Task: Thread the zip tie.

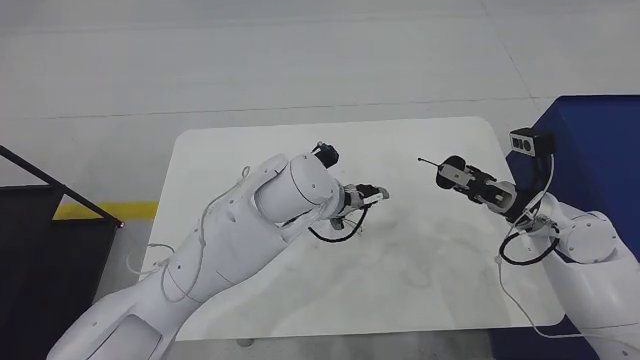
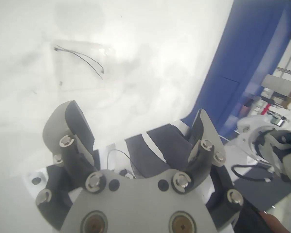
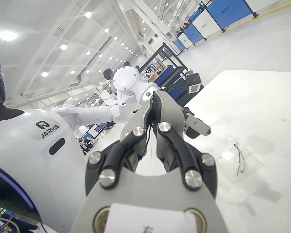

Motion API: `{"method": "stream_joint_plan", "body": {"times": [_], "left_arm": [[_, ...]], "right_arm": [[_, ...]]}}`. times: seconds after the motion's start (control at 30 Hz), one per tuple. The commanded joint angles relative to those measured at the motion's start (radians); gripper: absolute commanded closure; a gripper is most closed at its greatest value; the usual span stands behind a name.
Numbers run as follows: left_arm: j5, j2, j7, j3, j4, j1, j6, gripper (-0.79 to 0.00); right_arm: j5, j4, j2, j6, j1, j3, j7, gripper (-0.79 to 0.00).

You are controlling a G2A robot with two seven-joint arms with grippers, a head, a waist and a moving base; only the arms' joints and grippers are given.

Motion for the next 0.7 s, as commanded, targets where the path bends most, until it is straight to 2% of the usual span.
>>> {"method": "stream_joint_plan", "body": {"times": [0.0,0.1,0.67], "left_arm": [[-0.064,-0.009,0.016,-0.027,0.007,-0.001,0.000,-0.785],[-0.097,-0.022,0.111,-0.051,0.029,0.004,0.000,-0.785],[-0.097,-0.022,0.111,-0.051,0.029,0.004,0.000,-0.785]], "right_arm": [[0.000,0.000,0.000,0.000,0.000,0.000,0.000,0.000],[0.000,0.000,0.000,0.000,0.000,0.000,0.000,0.000],[0.000,0.000,0.000,0.000,0.000,0.000,0.000,0.000]]}}
